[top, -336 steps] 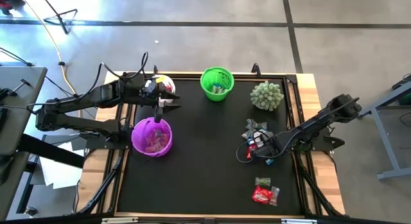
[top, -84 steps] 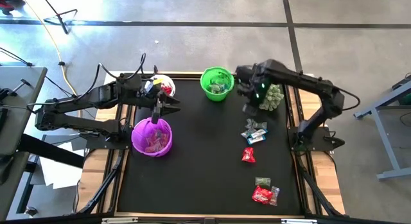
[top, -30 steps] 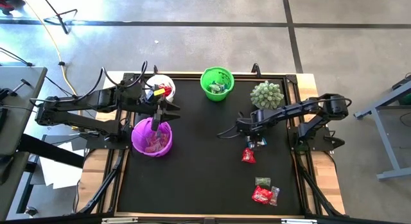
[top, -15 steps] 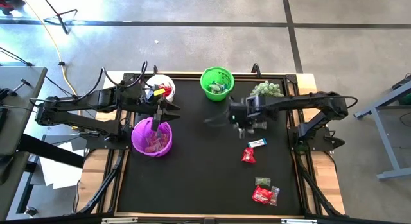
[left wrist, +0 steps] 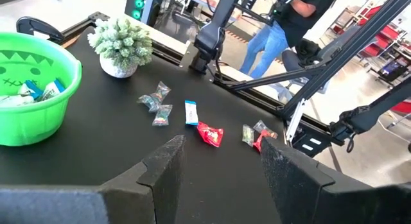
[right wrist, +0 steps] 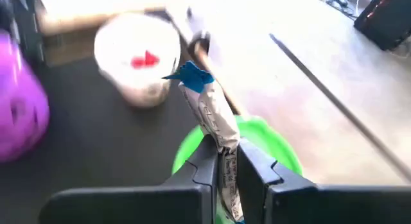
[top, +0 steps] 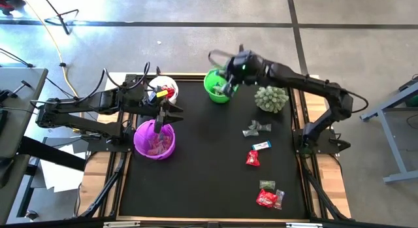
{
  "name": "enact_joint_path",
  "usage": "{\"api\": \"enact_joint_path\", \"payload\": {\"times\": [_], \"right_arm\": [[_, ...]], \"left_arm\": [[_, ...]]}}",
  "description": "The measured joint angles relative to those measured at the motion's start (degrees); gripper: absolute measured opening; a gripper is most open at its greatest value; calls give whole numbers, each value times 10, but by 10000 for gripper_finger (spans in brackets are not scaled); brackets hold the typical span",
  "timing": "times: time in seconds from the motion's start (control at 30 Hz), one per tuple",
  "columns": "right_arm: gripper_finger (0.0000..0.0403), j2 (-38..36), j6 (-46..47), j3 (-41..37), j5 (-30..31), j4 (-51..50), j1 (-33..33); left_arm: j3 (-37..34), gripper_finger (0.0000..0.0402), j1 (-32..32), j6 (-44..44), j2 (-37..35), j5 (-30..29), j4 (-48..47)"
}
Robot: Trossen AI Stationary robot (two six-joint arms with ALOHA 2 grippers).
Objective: Sort candy
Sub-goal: Put the white chocolate into the green bucket
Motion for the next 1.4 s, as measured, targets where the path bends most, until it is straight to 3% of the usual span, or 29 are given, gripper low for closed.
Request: {"api": "enact_joint_path", "payload": {"times": [0.23, 0.5, 0.77, 1.0, 1.23, 1.4], "right_arm": [[26, 38, 101, -2, -92, 37, -70], [30, 76, 100, -3, -137, 40, -79], [110, 76, 82, -3, -136, 26, -79], [160, 74, 110, -3, -143, -54, -77], [164, 53, 132, -3, -279, -184, -64], [165, 46, 116, -3, -286, -336, -24]], "left_arm": [[0, 186, 0, 0, 0, -4, 1], [0, 186, 0, 2, 0, -15, 0], [0, 186, 0, 1, 0, -16, 0], [0, 186, 0, 2, 0, -16, -3], [0, 186, 0, 7, 0, -16, -12], [0, 186, 0, 7, 0, -15, -20]]}}
